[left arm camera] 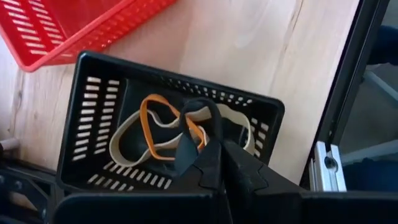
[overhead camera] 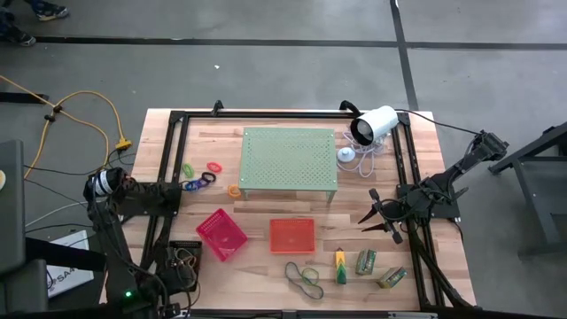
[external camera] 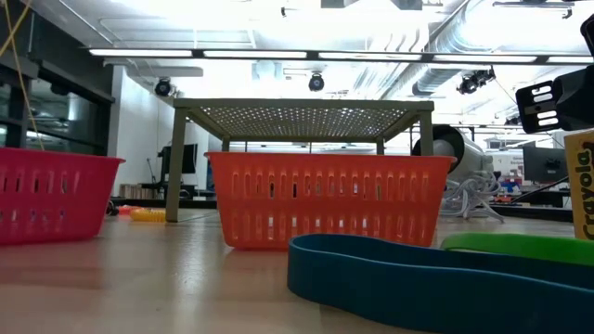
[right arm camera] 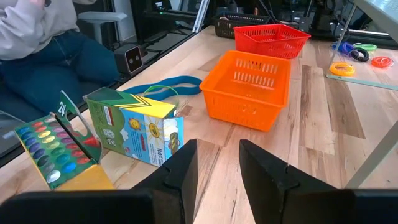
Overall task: Pick & Place Office Desk Supplies
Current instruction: Put the black rubber band into the black bin, then put the green rubber band into the black bin
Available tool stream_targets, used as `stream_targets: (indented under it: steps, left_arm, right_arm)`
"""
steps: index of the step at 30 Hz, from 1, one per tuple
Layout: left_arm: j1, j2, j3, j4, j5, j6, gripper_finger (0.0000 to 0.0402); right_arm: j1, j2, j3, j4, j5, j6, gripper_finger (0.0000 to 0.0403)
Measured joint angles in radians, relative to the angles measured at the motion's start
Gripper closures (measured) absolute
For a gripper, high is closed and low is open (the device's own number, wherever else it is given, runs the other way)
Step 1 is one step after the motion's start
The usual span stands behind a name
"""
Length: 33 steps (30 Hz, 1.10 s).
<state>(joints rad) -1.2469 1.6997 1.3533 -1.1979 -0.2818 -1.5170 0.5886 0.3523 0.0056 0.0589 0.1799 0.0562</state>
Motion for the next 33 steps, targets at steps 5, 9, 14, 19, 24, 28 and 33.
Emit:
stream_targets:
  steps: [5,9,14,19,24,28,33]
  left_arm:
    - [0.010,0.009,-0.001,-0.015,0.008,0.028,0.0401]
    - [0.027,0.056,-0.002,-0.008,0.056,0.060,0.0401]
    - [0.033,0.097,-0.002,0.000,0.069,0.081,0.0401]
    - [0.032,0.097,-0.002,0.000,0.069,0.080,0.0401]
    - [0.031,0.097,-0.002,-0.001,0.071,0.080,0.0397]
    - [0.031,0.097,-0.002,-0.002,0.077,0.072,0.0375]
    - [0.031,0.097,-0.002,-0.003,0.077,0.068,0.0340]
  right_arm:
    - [0.000,0.000,0.000,0.000,0.000,0.000,0.0296]
    - [0.000,0.000,0.000,0.000,0.000,0.000,0.0296]
    - [0.000,0.000,0.000,0.000,0.000,0.000,0.0296]
    - [0.000,0.000,0.000,0.000,0.000,0.000,0.0296]
    - [0.000,0.000,0.000,0.000,0.000,0.000,0.0296]
    - [0.000,0.000,0.000,0.000,0.000,0.000,0.0296]
    - [0.000,0.000,0.000,0.000,0.000,0.000,0.0296]
